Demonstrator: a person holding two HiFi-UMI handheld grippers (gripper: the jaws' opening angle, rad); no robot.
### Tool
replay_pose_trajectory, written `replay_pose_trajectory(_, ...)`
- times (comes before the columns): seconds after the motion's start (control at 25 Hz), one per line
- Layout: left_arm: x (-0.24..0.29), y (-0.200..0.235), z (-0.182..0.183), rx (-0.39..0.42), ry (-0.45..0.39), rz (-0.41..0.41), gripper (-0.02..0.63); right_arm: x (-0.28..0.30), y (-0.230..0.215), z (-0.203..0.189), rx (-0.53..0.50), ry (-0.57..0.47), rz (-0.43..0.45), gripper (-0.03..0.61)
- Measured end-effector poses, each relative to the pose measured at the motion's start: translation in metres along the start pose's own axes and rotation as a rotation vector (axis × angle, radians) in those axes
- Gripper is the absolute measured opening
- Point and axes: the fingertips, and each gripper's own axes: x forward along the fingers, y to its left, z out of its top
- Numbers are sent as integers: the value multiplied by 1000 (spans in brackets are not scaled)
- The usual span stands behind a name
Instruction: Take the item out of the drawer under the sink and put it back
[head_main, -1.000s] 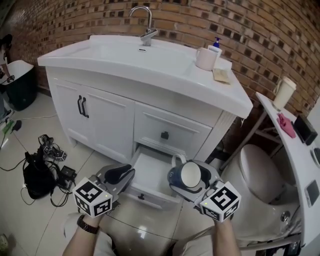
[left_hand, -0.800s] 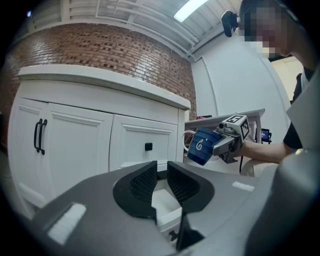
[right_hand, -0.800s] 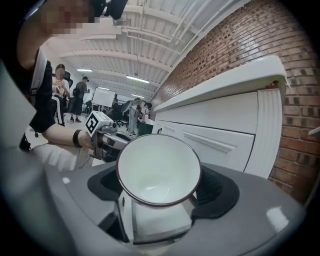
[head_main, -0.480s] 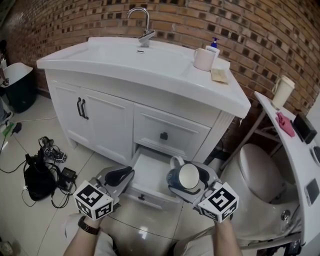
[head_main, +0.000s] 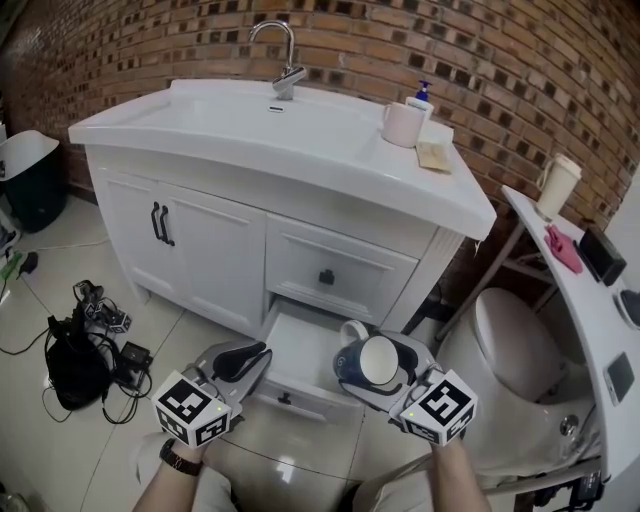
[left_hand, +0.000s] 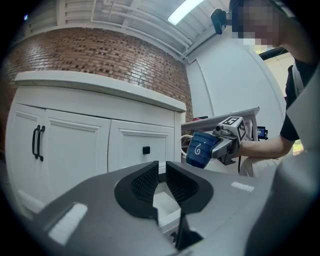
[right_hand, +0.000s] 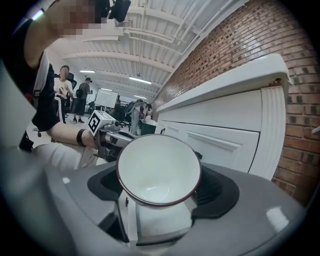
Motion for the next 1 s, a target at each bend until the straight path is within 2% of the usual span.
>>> replay_pose_trajectory(0.24,3,-4,18,-42,-64,-8,63,-1,-4,6,-3,-2,-27,407)
replay_pose_trajectory(0.56,-6,-1,25,-41,-62,12,63,16,-8,-3,10,22,-12,407)
replay_pose_trajectory(0.76,-8,2,20,-41,-54,16,63,31,-10,-3,28,2,-2,407)
replay_pose_trajectory(1.0,-3,-1,11,-80,-58,-29,63,65,-18,-18,82,22,28,408)
